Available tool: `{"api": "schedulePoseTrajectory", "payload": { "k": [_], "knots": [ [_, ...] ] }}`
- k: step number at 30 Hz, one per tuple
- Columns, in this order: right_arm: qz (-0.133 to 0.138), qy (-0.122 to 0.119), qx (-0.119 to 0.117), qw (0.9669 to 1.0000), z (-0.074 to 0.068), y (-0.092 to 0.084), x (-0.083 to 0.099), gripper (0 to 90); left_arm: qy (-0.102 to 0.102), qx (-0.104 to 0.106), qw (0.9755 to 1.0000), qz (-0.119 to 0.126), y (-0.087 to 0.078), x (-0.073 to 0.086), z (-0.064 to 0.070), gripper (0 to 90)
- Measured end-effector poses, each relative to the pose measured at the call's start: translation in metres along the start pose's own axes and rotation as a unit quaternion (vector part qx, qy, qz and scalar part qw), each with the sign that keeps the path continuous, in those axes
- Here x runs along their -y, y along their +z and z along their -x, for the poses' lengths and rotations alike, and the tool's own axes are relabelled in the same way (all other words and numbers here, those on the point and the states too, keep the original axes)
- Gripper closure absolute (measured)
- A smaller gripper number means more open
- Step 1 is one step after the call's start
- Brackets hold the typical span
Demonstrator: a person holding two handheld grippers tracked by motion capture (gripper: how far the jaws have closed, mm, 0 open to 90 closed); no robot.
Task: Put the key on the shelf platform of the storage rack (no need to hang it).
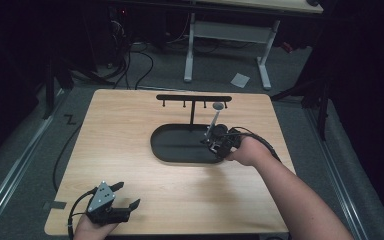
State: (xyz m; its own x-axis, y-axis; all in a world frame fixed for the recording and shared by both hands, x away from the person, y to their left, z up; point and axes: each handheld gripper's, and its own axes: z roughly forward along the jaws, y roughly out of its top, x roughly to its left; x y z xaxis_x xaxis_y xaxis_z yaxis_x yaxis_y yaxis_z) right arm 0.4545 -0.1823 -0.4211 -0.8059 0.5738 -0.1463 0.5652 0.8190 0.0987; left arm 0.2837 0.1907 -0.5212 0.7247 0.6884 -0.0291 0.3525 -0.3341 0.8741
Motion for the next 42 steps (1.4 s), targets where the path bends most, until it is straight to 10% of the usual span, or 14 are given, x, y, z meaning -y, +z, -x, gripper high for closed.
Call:
{"api": "schedulePoseTrajectory", "payload": {
  "k": [42],
  "knots": [
    [0.005,-0.012,0.009,0.9999,-0.007,0.052,-0.075,48.9,-0.001,0.003,1.0000,0.001,-0.001,0.000,0.000,18.1]
  ]
}}
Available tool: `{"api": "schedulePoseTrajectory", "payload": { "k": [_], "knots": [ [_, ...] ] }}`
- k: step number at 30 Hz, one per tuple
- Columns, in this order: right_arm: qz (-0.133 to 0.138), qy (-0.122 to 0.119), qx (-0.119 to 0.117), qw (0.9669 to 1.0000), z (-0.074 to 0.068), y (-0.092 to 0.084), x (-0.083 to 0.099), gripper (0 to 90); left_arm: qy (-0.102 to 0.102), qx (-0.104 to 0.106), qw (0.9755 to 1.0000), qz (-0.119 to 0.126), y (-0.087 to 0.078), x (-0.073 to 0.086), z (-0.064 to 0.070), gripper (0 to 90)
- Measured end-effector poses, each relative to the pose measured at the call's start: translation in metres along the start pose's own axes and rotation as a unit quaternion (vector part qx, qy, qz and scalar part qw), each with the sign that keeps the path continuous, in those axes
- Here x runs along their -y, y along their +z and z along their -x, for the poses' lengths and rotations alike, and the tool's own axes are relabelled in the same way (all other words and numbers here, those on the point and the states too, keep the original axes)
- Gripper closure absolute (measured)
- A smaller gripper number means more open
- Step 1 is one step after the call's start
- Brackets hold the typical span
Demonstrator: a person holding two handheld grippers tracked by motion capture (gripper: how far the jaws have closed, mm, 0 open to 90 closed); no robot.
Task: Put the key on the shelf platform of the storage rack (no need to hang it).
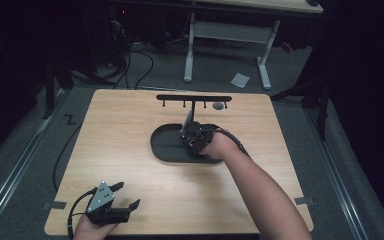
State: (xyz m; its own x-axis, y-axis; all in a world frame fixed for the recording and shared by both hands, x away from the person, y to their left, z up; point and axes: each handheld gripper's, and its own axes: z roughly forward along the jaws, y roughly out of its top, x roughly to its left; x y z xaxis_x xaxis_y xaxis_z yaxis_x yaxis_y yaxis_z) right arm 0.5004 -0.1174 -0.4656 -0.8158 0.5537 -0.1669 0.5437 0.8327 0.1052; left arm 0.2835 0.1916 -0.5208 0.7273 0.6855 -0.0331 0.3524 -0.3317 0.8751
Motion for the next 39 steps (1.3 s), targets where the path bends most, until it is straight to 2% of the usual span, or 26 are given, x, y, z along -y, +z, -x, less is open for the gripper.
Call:
{"api": "schedulePoseTrajectory", "payload": {
  "k": [11,22,25,26,27,29,34,37,38,39],
  "knots": [
    [-0.008,0.018,-0.017,0.9997,0.004,0.018,0.004,48.5,0.000,0.001,1.0000,-0.003,0.000,0.000,0.000,18.1],
    [-0.003,0.034,-0.028,0.9990,0.005,0.023,0.008,47.8,0.000,0.000,1.0000,-0.003,0.001,0.001,0.000,18.1],
    [0.004,0.042,-0.029,0.9987,0.005,0.023,0.009,39.8,0.000,0.000,1.0000,-0.003,0.001,0.001,0.000,18.1],
    [0.004,0.042,-0.029,0.9987,0.005,0.023,0.009,39.8,0.000,0.000,1.0000,-0.003,0.001,0.001,0.000,18.1],
    [0.013,0.047,-0.028,0.9984,0.006,0.019,0.010,35.3,-0.001,0.000,1.0000,-0.003,0.001,0.001,0.000,18.1],
    [0.023,0.051,-0.022,0.9982,0.005,0.014,0.012,33.0,-0.001,0.000,1.0000,-0.003,0.001,0.001,0.000,18.1],
    [0.046,0.057,-0.016,0.9972,0.003,0.000,0.019,32.5,0.002,0.001,1.0000,-0.005,0.002,0.000,0.001,18.1],
    [0.071,0.059,-0.010,0.9957,-0.002,-0.010,0.031,32.8,0.003,0.001,1.0000,-0.007,0.003,0.000,0.002,18.1],
    [0.071,0.059,-0.010,0.9957,-0.002,-0.010,0.031,32.8,0.003,0.001,1.0000,-0.007,0.003,0.000,0.002,18.1],
    [0.083,0.062,-0.010,0.9945,-0.004,-0.015,0.039,33.4,0.004,0.002,1.0000,-0.009,0.004,0.000,0.002,18.1]
  ]
}}
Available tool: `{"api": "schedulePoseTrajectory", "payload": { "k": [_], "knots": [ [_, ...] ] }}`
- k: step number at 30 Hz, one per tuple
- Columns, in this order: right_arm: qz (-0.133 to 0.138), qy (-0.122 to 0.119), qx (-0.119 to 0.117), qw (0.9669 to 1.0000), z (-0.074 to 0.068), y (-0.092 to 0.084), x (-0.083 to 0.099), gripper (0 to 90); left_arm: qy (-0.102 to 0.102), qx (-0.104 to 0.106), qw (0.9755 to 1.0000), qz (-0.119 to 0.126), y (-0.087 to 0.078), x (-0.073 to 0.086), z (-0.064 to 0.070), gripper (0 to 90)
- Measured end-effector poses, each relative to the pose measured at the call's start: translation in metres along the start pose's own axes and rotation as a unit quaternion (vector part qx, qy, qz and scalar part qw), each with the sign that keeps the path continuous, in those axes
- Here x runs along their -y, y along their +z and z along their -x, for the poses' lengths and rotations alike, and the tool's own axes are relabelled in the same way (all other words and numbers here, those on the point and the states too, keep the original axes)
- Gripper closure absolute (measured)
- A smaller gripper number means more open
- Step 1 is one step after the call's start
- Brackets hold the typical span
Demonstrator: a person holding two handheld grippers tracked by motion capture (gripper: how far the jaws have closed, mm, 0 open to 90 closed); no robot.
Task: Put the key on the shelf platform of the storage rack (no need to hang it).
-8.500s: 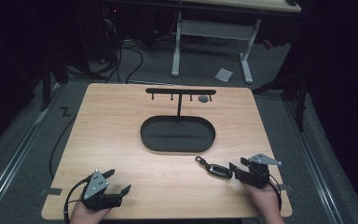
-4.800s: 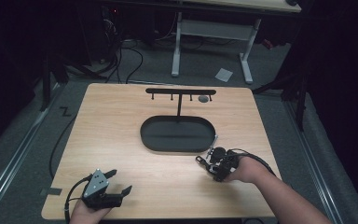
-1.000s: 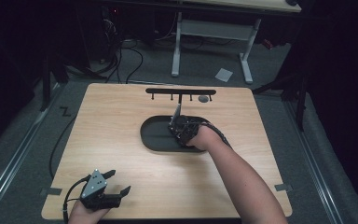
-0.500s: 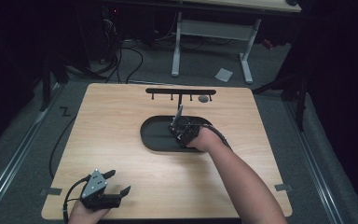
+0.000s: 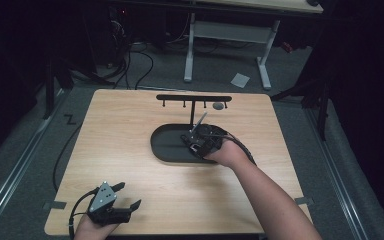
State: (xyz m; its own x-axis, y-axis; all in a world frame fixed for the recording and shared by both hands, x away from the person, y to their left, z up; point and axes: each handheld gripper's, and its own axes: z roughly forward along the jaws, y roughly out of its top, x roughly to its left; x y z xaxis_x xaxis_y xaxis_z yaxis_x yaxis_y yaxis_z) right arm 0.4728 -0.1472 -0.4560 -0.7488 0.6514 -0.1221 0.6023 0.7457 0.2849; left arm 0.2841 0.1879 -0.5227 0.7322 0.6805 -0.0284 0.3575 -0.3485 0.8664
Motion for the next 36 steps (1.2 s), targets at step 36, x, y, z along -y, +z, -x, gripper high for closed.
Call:
{"api": "schedulePoseTrajectory", "payload": {
  "k": [36],
  "knots": [
    [0.233,0.072,0.020,0.9696,-0.042,-0.006,0.140,35.9,0.007,-0.001,0.9999,-0.011,0.004,0.001,0.003,18.1]
  ]
}}
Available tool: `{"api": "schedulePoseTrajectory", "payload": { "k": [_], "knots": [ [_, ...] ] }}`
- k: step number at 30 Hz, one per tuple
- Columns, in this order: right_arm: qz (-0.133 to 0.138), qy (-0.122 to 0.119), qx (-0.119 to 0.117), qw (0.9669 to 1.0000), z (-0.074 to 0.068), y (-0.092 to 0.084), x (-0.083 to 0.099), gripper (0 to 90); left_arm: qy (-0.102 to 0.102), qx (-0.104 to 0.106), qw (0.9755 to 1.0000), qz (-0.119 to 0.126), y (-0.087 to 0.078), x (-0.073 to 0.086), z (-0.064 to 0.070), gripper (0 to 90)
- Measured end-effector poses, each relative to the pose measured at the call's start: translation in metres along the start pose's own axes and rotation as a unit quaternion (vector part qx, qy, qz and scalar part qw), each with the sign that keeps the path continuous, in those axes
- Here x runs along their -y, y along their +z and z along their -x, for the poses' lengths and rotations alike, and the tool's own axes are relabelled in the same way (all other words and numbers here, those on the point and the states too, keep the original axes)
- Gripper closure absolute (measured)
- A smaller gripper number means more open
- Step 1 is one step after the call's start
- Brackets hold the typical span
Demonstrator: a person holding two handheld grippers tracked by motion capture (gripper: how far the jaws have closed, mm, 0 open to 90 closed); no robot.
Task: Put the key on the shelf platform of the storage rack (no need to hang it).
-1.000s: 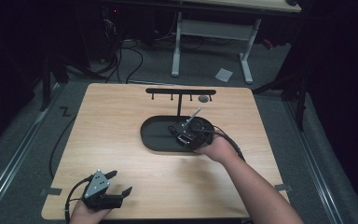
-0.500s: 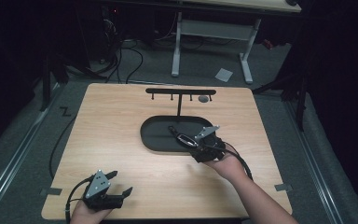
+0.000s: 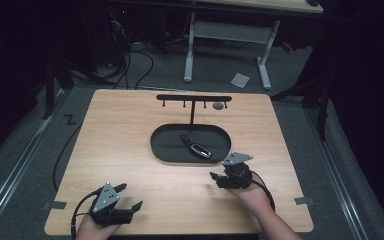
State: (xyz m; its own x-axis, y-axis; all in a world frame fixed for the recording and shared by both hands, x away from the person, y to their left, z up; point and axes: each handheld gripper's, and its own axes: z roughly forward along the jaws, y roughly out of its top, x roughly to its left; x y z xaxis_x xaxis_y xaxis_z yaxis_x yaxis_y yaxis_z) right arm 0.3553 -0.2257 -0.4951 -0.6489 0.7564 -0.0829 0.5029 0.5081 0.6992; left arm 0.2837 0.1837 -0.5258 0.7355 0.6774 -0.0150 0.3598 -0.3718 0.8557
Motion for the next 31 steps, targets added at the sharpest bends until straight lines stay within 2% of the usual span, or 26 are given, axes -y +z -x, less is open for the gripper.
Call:
{"api": "schedulePoseTrajectory", "payload": {
  "k": [12,13,15,17,18,20,31],
  "knots": [
    [0.032,0.028,0.006,0.9991,-0.007,-0.013,0.042,30.6,0.000,0.000,1.0000,-0.003,0.001,0.001,0.000,18.1],
    [0.044,0.033,0.013,0.9984,-0.008,-0.015,0.051,28.9,-0.001,-0.001,1.0000,-0.002,0.001,0.001,0.000,18.1],
    [0.050,0.036,0.017,0.9980,-0.009,-0.016,0.054,29.1,-0.001,-0.001,1.0000,-0.002,0.001,0.001,0.000,18.1],
    [0.076,0.049,0.035,0.9953,-0.009,-0.020,0.060,30.1,-0.001,-0.001,1.0000,-0.004,0.001,0.001,0.001,18.1],
    [0.080,0.054,0.035,0.9947,-0.008,-0.021,0.061,30.0,0.000,0.000,1.0000,-0.003,0.002,0.001,0.001,18.1],
    [0.093,0.058,0.051,0.9927,-0.005,-0.022,0.060,30.0,0.000,0.002,1.0000,-0.003,0.002,0.000,0.002,18.1],
    [0.091,0.067,0.052,0.9923,0.001,-0.020,0.064,29.9,0.004,0.001,1.0000,-0.005,0.003,0.000,0.003,18.0]
  ]
}}
